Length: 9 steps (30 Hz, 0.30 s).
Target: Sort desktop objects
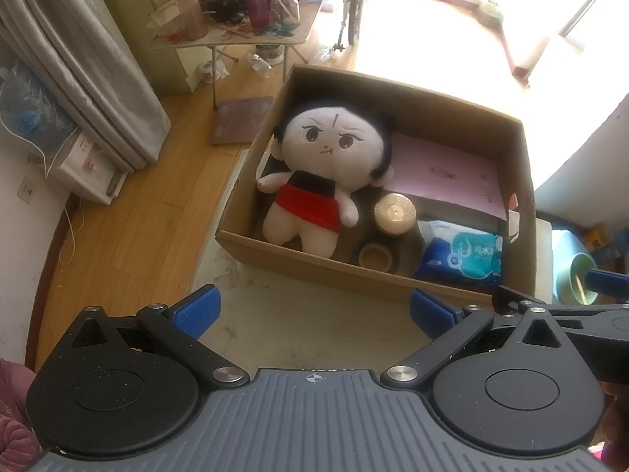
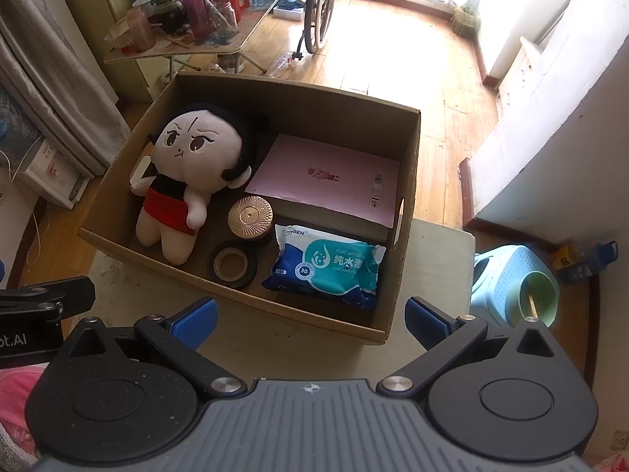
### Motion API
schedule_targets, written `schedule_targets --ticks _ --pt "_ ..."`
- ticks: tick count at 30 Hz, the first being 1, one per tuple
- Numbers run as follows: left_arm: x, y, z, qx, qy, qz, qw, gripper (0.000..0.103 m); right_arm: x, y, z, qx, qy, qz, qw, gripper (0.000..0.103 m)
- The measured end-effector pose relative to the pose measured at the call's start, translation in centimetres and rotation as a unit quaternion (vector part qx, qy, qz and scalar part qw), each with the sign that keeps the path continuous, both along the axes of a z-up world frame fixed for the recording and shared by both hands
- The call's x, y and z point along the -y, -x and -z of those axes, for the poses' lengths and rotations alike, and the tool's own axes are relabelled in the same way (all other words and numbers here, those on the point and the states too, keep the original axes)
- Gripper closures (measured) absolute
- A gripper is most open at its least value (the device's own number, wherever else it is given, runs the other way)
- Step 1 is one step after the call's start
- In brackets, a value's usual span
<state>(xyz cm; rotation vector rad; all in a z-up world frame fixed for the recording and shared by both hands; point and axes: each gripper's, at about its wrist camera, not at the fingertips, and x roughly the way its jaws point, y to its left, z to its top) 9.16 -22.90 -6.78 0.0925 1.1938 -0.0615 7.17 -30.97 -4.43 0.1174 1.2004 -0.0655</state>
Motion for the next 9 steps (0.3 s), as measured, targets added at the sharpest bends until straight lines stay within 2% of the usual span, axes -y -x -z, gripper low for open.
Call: schedule_targets --ticks 9 --pt "0.15 -0.01 -0.01 -0.001 -0.001 0.001 1.0000 0.000 0.38 0.01 0.02 0.000 0.000 0.003 1.000 0.000"
